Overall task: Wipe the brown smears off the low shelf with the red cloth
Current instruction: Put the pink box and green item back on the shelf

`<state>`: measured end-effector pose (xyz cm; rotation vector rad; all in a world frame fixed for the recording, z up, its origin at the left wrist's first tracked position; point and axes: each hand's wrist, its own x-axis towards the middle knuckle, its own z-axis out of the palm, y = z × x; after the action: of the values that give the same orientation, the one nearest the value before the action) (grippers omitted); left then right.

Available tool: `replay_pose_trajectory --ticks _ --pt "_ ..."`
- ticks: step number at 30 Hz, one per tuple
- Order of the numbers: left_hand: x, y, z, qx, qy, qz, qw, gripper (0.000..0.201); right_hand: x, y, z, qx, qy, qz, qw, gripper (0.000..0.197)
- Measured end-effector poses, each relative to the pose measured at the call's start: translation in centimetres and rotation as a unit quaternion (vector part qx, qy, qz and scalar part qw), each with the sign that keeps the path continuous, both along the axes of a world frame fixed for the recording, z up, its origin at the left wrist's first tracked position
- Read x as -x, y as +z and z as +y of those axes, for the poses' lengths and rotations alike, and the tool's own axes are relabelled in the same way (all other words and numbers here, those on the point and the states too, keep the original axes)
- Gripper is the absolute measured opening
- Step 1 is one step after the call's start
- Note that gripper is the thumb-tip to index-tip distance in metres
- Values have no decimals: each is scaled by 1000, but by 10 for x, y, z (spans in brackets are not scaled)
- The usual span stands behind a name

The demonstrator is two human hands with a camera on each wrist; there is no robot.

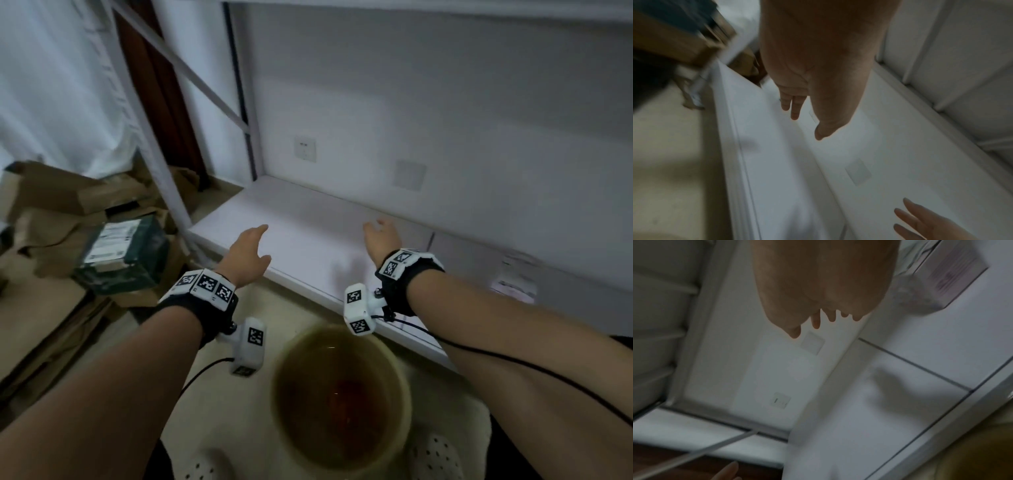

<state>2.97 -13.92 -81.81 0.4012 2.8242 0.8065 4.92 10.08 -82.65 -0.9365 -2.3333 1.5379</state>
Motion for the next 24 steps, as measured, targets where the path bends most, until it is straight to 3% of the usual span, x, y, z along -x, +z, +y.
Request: replay_pose_trajectory --ticks 4,9,13,18,24 --pt "12 2 -86 47 115 60 990 63 32 12 -73 2 67 6 998 47" --pt "26 -7 -161 92 260 102 956 62 61 25 -156 -10 140 6 990 46" --pt "41 -25 -189 81 337 39 937 78 79 25 -201 -4 167 12 986 45" --pt "64 -37 -216 16 375 -28 926 97 88 11 -234 -12 194 2 981 46" --pt "80 -45 -233 0 387 -89 918 95 92 -6 -254 -15 222 -43 974 49"
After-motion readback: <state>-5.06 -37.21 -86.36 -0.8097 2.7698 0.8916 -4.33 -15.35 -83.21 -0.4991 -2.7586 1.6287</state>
